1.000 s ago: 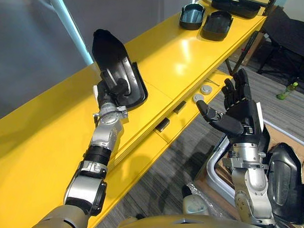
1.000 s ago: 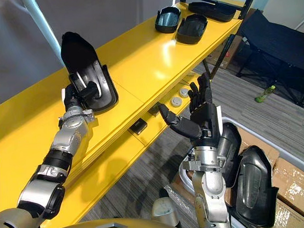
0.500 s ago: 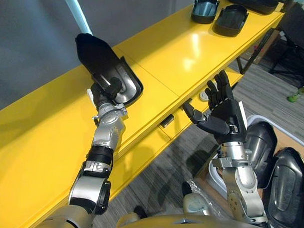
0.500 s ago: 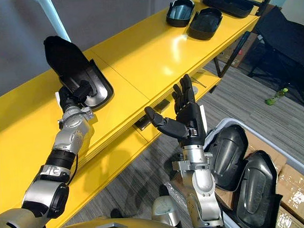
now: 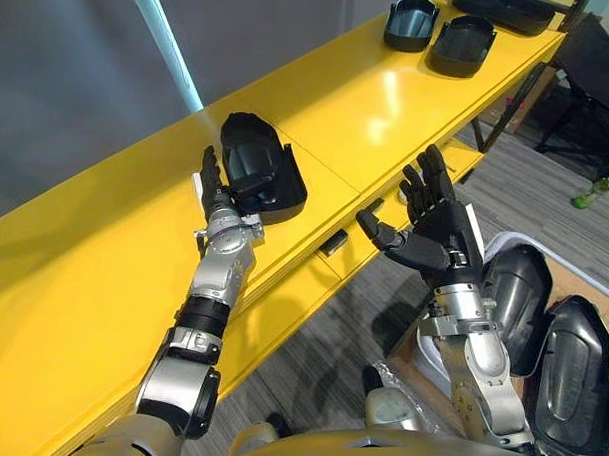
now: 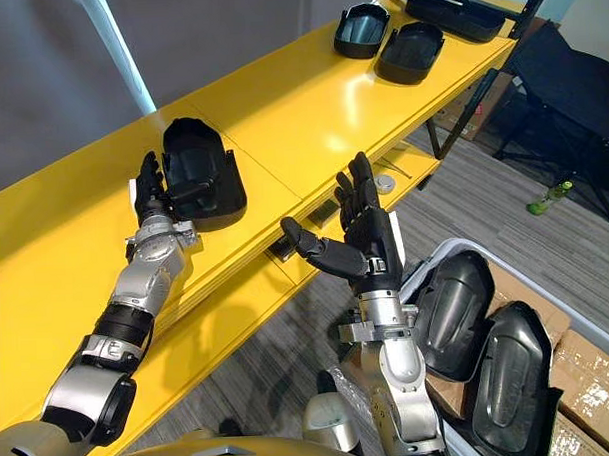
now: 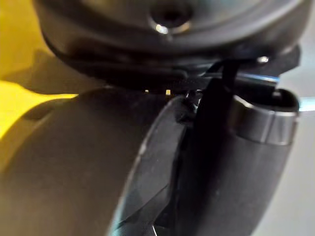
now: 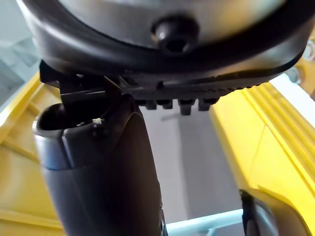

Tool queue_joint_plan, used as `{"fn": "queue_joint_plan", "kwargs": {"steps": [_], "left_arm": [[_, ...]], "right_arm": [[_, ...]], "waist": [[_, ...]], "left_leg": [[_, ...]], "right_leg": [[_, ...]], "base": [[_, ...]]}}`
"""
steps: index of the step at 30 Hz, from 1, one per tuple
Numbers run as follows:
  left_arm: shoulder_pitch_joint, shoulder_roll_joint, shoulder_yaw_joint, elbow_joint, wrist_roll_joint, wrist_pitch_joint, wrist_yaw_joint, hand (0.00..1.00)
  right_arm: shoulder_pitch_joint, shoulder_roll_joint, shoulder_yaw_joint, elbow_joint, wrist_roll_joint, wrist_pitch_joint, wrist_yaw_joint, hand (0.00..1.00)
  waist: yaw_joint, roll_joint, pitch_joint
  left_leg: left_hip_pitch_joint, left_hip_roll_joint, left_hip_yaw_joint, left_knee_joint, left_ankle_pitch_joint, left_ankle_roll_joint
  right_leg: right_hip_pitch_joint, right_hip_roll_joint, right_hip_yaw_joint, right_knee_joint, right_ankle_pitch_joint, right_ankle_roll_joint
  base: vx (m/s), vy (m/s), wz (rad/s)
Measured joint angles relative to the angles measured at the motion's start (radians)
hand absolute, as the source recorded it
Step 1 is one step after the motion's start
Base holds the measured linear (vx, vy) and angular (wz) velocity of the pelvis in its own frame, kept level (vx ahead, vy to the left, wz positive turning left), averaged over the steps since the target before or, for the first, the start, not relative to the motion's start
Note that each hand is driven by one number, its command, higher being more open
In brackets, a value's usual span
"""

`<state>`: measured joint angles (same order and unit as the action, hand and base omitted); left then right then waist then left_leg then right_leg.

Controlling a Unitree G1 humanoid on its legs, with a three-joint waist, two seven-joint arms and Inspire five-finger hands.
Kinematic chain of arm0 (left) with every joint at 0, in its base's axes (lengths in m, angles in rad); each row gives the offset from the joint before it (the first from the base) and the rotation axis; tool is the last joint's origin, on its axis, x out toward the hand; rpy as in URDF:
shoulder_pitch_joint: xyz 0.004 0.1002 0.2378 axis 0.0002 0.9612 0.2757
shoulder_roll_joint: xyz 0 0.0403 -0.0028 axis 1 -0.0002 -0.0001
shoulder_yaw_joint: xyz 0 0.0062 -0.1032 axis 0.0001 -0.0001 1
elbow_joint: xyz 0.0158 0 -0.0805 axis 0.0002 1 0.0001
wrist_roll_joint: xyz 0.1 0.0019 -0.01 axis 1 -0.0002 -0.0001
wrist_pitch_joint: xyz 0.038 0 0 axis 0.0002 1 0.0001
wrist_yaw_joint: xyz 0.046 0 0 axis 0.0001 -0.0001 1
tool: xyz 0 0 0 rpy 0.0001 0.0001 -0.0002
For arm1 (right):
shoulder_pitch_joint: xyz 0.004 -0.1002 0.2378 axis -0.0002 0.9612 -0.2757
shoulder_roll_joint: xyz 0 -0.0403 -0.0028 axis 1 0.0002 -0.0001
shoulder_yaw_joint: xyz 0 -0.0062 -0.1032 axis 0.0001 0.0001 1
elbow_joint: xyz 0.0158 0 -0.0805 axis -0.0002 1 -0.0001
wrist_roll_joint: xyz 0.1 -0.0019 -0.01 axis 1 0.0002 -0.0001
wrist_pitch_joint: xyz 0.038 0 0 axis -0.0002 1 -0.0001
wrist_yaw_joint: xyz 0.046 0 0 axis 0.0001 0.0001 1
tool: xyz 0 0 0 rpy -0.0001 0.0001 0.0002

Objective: Walk over and take three plastic housings, then place them on the shelf

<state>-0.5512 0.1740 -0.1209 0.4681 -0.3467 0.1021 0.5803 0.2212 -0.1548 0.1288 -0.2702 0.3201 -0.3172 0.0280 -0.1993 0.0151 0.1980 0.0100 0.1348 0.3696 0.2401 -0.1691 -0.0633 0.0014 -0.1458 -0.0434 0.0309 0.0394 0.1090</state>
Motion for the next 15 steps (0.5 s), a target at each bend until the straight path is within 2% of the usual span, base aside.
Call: {"fn": "queue_joint_plan", "kwargs": {"steps": [4,6,8,10,12,15], "left_arm": [[0.003,-0.017,0.000,0.016,-0.005,-0.057,0.072,1.00],[0.002,-0.028,0.000,0.030,-0.005,-0.102,0.113,1.00],[0.005,-0.060,0.014,0.035,0.002,-0.181,0.160,1.00],[0.009,-0.083,0.021,0.031,0.021,-0.210,0.194,1.00],[0.021,-0.105,0.023,0.014,0.063,-0.209,0.240,1.00],[0.079,-0.143,0.053,-0.094,0.098,-0.185,0.300,1.00]], "right_arm": [[0.000,0.000,0.004,0.003,0.000,0.000,0.012,1.00],[0.000,0.001,0.018,0.007,-0.001,0.000,0.012,1.00],[0.000,0.002,0.045,0.025,-0.004,0.000,0.013,1.00],[0.001,0.002,0.059,0.042,-0.048,0.000,0.014,1.00],[-0.001,0.002,0.068,0.048,-0.108,0.000,0.014,1.00],[-0.004,0.000,0.076,0.049,-0.119,0.000,0.005,1.00]], "waist": [[0.000,-0.003,0.002],[-0.001,-0.009,0.005],[-0.003,-0.019,0.011],[-0.003,-0.021,0.012],[-0.002,-0.022,0.012],[0.001,-0.021,0.012]], "left_leg": [[0.001,0.000,0.000,-0.001,0.000,0.000],[0.002,0.000,-0.001,-0.002,0.000,0.000],[0.004,0.000,0.000,-0.005,0.001,0.000],[0.005,0.000,0.000,-0.008,0.001,-0.001],[0.011,-0.001,0.003,-0.015,0.003,-0.001],[0.018,0.000,-0.001,-0.019,0.004,-0.002]], "right_leg": [[0.001,0.001,-0.003,0.000,0.004,0.006],[0.003,0.002,-0.004,0.000,0.004,0.006],[0.003,0.002,-0.004,0.000,0.005,0.006],[0.003,0.003,-0.006,0.000,0.005,0.007],[0.004,0.003,-0.006,0.000,0.005,0.007],[0.011,0.006,-0.010,0.000,0.005,0.007]], "base": [[0.00,0.000,0.00],[0.00,0.000,0.00],[0.00,0.000,0.00],[0.00,0.000,0.00],[0.01,0.002,-0.02],[0.01,0.001,0.04]]}}
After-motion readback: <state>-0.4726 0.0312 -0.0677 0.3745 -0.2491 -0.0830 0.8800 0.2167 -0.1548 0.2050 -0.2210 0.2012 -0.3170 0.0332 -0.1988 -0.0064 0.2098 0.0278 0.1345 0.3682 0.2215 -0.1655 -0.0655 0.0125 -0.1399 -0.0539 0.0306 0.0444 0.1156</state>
